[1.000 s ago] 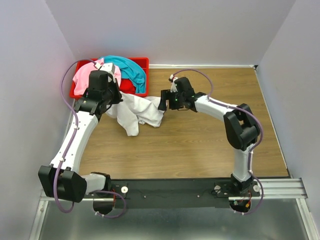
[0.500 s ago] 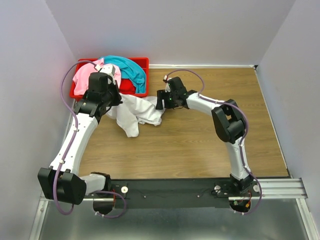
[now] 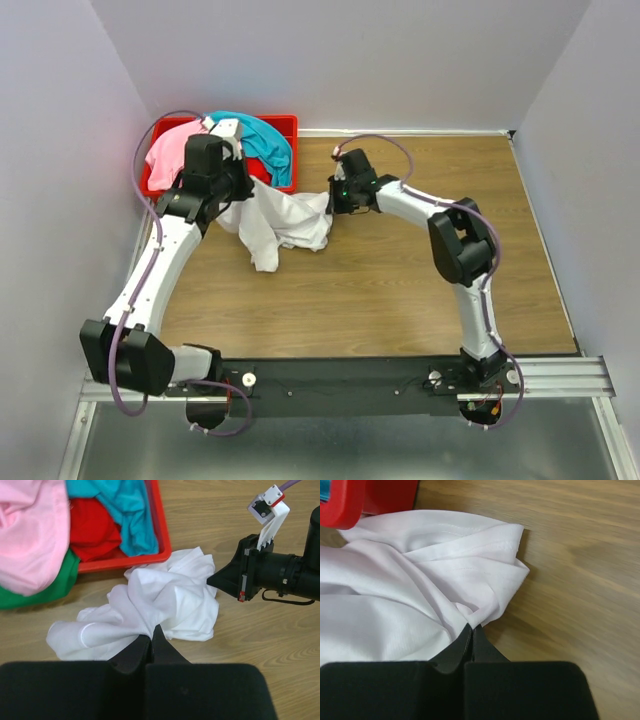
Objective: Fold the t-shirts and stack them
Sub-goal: Move the tshirt to the center of the board
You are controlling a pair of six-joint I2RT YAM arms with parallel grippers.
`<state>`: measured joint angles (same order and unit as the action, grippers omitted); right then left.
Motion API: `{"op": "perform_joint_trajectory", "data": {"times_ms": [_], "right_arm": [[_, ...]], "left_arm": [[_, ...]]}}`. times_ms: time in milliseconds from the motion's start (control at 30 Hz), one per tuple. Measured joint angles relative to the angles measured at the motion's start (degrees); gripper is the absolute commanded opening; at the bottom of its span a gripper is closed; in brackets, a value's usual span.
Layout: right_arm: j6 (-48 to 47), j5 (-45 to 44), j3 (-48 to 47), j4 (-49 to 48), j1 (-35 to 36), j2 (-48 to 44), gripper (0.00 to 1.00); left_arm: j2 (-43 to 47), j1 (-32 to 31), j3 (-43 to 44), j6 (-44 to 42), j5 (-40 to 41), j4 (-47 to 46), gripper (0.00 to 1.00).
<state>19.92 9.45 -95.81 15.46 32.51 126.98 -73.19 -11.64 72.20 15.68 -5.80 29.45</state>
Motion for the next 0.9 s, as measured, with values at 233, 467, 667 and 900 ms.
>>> {"op": "perform_joint_trajectory", "data": {"times_ms": [233,467,667,900], "right_arm": [[0.52,-4.74,3.21,5.38,-6.58,-18.1,0.02],[0.42,-14.62,3.19,9.31,-8.57,-39.52,0.02],[0.37,-22.75,3.17,14.12,-8.46,-44.5,0.02],[0.04,-28.57,3.91,15.96,-13.79,-42.18,0.33]], "left_arm": [[-6.21,-6.25,11.58,-1.11,-3.04,-2.34,0.0],[-9.46,-9.99,23.04,-1.09,-5.49,-2.43,0.0],[-12.7,-13.57,29.16,-1.33,-7.26,-2.62,0.0],[-26.1,-15.52,37.83,-1.88,-8.11,-3.56,0.49]]}}
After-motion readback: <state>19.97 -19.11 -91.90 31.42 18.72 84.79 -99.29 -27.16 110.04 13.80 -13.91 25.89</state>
